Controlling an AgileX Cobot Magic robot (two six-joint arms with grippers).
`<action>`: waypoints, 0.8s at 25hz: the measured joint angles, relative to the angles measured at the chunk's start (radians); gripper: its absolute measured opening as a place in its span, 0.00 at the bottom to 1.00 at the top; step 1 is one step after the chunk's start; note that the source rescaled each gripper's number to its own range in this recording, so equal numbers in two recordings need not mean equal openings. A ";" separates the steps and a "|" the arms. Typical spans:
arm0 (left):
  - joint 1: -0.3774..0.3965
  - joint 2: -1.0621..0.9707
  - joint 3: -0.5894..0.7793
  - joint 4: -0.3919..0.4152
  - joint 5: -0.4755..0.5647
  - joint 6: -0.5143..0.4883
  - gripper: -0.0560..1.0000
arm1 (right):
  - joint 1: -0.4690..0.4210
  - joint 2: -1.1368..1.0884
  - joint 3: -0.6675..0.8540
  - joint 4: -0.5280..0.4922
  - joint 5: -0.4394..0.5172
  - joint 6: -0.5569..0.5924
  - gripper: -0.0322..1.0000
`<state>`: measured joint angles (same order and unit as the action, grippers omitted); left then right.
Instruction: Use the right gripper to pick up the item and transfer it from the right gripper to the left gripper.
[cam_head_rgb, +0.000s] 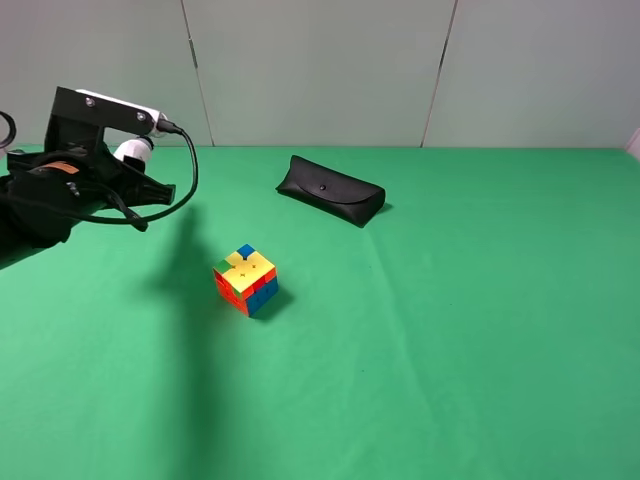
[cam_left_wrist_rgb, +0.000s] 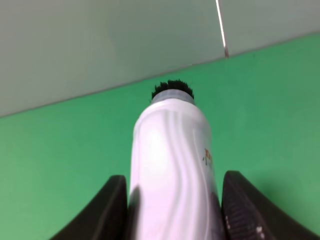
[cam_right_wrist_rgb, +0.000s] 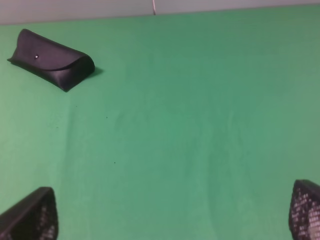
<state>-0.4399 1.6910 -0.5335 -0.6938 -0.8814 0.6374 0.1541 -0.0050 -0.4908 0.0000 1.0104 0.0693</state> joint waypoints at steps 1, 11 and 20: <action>0.001 0.000 0.000 0.008 0.000 -0.011 0.05 | 0.000 0.000 0.000 0.000 0.000 0.000 1.00; 0.001 0.182 0.001 0.087 -0.098 -0.140 0.05 | 0.000 0.000 0.000 0.000 0.000 0.001 1.00; 0.001 0.329 0.000 0.227 -0.209 -0.271 0.05 | 0.000 0.000 0.000 0.000 -0.001 0.001 1.00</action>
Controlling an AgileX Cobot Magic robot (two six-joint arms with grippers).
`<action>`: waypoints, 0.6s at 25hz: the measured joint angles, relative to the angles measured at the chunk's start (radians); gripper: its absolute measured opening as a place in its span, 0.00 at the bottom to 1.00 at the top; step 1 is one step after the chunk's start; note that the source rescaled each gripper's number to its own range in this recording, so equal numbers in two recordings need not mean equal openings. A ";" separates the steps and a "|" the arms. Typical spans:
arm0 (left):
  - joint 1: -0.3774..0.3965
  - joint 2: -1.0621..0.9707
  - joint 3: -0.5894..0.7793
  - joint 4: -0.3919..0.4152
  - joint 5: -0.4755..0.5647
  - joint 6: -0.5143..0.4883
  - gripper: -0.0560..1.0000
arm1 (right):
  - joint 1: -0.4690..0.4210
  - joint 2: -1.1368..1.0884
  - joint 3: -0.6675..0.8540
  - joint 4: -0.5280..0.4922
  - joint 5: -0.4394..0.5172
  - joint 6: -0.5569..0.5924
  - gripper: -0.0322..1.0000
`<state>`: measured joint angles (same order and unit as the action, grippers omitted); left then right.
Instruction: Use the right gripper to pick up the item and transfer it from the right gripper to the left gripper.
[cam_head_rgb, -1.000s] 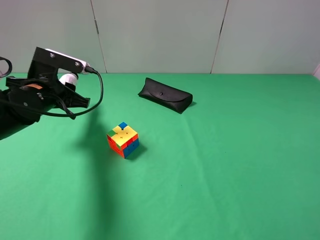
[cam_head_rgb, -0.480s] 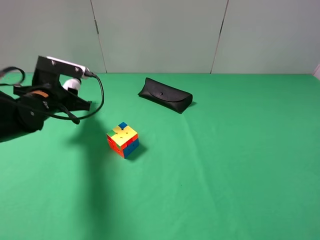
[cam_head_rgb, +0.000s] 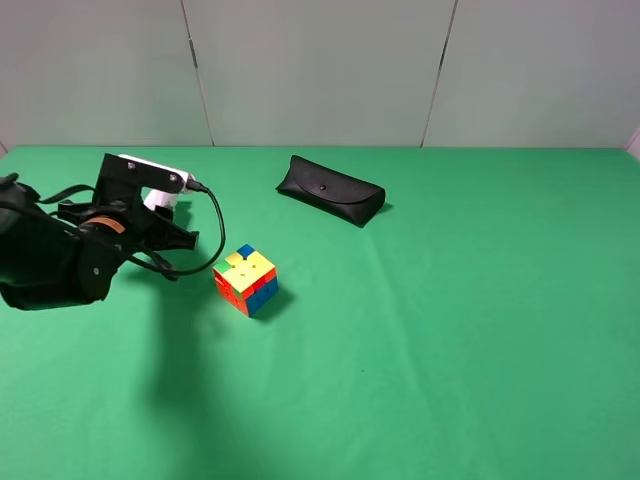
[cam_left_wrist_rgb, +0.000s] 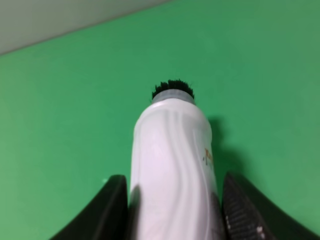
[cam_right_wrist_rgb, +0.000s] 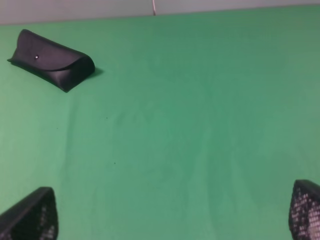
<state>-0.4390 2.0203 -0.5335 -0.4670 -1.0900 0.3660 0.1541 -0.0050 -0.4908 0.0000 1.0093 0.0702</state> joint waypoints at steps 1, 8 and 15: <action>0.000 0.007 0.000 0.011 -0.004 -0.010 0.05 | 0.000 0.000 0.000 0.000 0.000 0.000 1.00; 0.000 0.013 0.000 0.024 -0.015 -0.030 0.05 | 0.000 0.000 0.000 0.000 0.000 0.000 1.00; 0.000 0.013 0.000 0.013 -0.029 -0.031 0.80 | 0.000 0.000 0.000 0.000 0.000 0.000 1.00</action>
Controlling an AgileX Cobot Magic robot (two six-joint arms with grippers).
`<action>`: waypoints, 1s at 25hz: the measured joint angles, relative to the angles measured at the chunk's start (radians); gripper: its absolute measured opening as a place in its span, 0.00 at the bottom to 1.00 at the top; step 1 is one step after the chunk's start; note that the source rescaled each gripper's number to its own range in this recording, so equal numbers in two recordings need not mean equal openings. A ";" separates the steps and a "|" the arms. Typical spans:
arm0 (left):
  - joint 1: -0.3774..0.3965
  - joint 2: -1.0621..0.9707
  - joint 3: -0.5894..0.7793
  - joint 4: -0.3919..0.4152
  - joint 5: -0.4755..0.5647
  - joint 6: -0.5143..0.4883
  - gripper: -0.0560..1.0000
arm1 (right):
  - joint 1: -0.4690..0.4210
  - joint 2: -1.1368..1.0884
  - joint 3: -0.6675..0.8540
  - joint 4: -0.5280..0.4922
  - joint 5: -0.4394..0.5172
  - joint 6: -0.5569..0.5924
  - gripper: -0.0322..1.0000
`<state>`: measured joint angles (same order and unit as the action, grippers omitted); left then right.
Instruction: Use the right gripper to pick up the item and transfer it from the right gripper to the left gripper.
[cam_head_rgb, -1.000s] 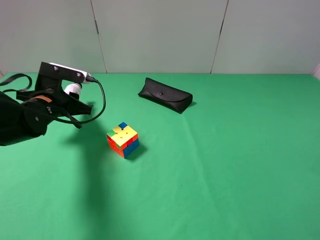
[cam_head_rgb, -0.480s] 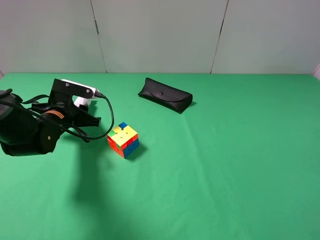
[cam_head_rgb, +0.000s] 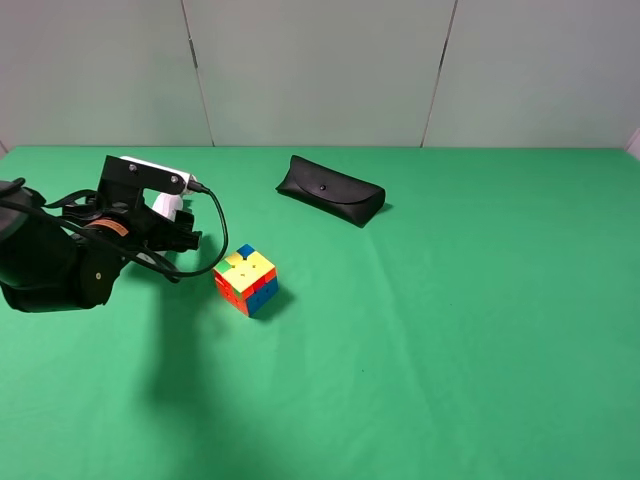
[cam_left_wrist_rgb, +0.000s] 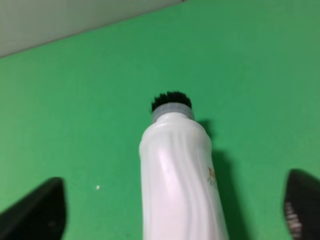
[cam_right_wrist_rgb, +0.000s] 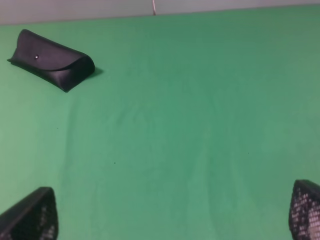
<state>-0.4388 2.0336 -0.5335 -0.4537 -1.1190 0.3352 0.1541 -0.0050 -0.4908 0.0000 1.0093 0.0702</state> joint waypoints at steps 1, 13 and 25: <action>0.000 0.000 0.000 -0.007 0.000 0.004 0.88 | 0.000 0.000 0.000 0.000 0.000 0.000 1.00; 0.000 -0.288 0.003 -0.094 0.293 0.176 1.00 | 0.000 0.000 0.000 0.000 0.000 0.000 1.00; 0.000 -0.769 0.028 -0.316 0.770 0.372 1.00 | 0.000 0.000 0.000 0.000 0.002 0.002 1.00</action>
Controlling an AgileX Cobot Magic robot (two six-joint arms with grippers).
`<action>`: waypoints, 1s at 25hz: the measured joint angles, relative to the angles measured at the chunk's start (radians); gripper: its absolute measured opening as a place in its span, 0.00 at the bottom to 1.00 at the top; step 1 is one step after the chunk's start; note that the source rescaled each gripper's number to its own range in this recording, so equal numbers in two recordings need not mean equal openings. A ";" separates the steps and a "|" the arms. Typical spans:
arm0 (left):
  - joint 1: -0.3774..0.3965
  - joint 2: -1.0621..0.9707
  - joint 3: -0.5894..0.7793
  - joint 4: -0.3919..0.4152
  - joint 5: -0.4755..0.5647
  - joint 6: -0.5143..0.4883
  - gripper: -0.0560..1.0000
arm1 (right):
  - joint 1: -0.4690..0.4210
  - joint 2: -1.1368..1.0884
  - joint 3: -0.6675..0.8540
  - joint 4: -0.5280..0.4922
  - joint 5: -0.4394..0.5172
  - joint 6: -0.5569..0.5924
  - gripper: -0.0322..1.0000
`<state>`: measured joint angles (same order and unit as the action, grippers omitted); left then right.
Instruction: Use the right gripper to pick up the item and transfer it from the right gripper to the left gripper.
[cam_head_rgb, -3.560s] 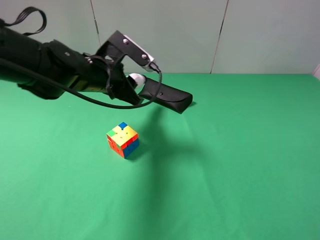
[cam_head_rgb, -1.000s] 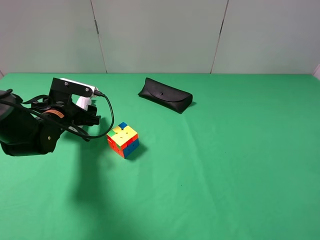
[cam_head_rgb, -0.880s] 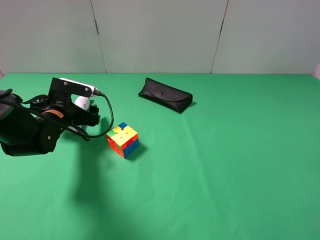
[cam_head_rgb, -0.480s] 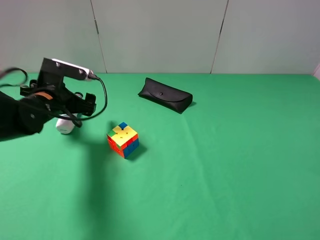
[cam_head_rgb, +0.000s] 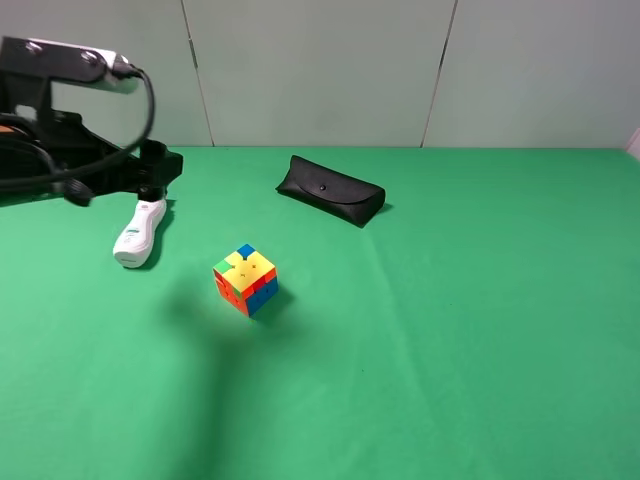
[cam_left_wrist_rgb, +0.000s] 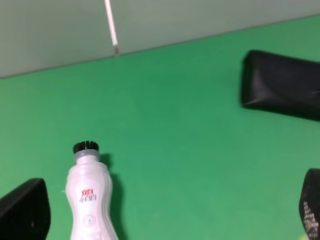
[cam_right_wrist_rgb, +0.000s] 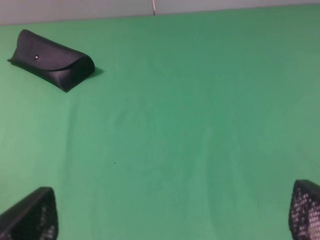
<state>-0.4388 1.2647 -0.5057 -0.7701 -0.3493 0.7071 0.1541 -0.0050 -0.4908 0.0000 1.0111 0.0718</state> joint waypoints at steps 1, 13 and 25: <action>0.000 -0.033 0.011 -0.006 0.024 0.007 1.00 | 0.000 0.000 0.000 0.000 0.000 0.000 1.00; 0.000 -0.297 0.067 0.061 0.305 0.005 1.00 | 0.000 0.000 0.000 0.000 0.000 0.000 1.00; 0.000 -0.413 0.067 0.339 0.483 -0.211 1.00 | 0.000 0.000 0.000 0.000 -0.001 0.000 1.00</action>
<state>-0.4388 0.8514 -0.4389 -0.4314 0.1335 0.4966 0.1541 -0.0050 -0.4908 0.0000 1.0096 0.0718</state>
